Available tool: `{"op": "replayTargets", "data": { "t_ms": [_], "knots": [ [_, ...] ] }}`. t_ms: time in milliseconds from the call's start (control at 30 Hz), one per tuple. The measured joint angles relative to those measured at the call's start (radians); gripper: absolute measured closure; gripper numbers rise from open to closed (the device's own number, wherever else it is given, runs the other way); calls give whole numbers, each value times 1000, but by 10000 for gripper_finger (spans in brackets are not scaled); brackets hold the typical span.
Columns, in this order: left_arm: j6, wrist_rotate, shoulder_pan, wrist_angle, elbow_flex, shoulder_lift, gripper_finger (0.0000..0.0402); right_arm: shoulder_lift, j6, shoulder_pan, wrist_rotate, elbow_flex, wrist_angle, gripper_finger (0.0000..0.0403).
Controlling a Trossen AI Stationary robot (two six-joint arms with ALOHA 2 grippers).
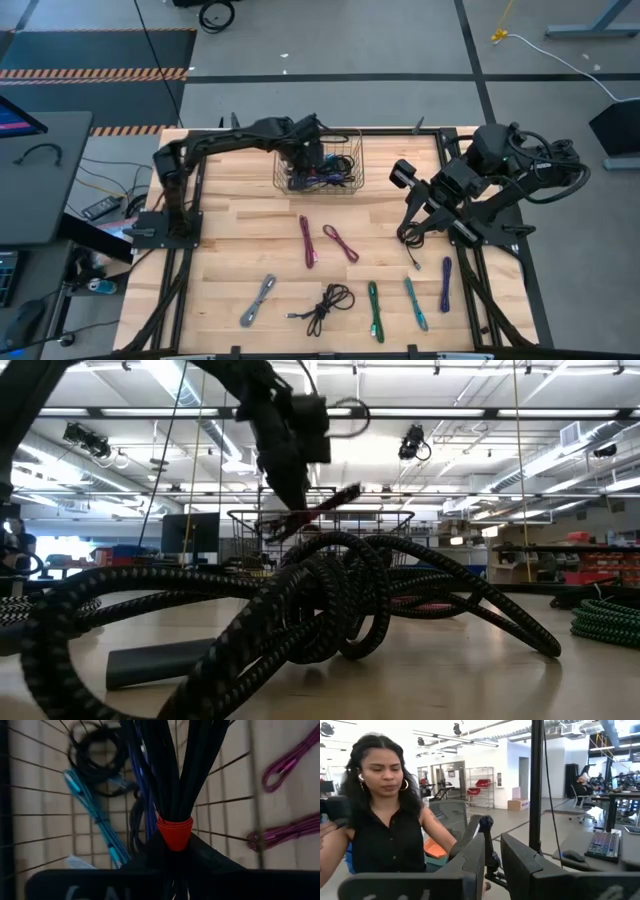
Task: Pick and place USB-C Cables
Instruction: Put the black charger cable into the wire basket
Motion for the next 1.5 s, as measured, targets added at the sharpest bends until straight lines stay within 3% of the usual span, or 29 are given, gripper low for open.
{"op": "replayTargets", "data": {
  "t_ms": [233, 767, 900, 1500],
  "knots": [
    [31, 41, 32, 3, 0, 71, 355, 0, 0, -1, 34, 0, -2, 335],
    [87, 52, 115, 110, 0, 74, 355, 0, -27, -1, 73, 0, -5, 335],
    [86, 107, 122, 114, 1, 87, 355, 0, -27, -1, 105, 0, -11, 335],
    [104, 122, 119, 120, 0, 169, 355, 0, -26, -1, 105, 0, -12, 335]
  ]
}}
